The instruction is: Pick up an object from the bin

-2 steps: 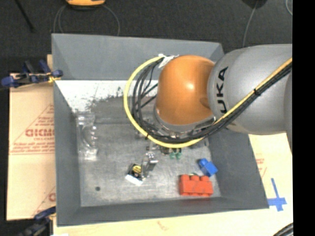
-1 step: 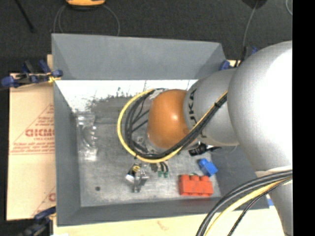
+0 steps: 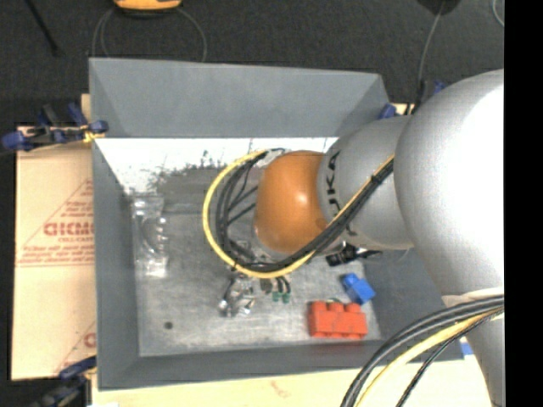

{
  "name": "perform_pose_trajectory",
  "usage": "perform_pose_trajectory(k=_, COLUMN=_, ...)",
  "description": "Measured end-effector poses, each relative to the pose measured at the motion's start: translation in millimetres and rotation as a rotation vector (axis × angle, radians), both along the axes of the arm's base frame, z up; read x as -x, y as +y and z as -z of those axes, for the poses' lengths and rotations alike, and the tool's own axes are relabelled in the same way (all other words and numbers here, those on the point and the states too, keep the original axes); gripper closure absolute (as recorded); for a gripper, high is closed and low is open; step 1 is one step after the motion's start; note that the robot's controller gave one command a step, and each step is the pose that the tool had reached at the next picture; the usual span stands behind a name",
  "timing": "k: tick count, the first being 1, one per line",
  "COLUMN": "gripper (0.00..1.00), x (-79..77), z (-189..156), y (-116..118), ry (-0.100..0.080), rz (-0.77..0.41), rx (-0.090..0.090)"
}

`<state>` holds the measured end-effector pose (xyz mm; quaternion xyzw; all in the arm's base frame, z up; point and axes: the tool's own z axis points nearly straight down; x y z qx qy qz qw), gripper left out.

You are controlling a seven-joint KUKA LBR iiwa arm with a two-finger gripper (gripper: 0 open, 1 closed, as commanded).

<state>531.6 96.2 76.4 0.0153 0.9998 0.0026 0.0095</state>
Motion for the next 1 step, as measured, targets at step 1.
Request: perform_pose_trajectory(k=1, gripper=1.00, x=2.1, z=-239.2, y=-29.1, ry=0.006, rz=-0.093, rx=0.006)
